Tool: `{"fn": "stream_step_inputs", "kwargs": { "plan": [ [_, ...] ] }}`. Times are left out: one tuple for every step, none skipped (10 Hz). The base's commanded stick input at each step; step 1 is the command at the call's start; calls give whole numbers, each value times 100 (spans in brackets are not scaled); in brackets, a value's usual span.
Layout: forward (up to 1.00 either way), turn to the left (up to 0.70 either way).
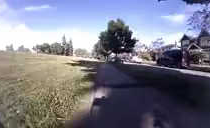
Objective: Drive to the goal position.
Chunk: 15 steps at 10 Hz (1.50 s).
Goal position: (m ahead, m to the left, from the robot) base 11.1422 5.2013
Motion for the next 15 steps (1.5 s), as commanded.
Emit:
{"fn": "stream_step_inputs", "kwargs": {
  "plan": [
    [96,0],
    [100,0],
    [100,0],
    [100,0],
    [100,0],
    [100,0],
    [100,3],
    [100,2],
    [100,1],
    [100,0],
    [100,0],
    [100,1],
    [100,2],
    [100,4],
    [100,7]
  ]
}}
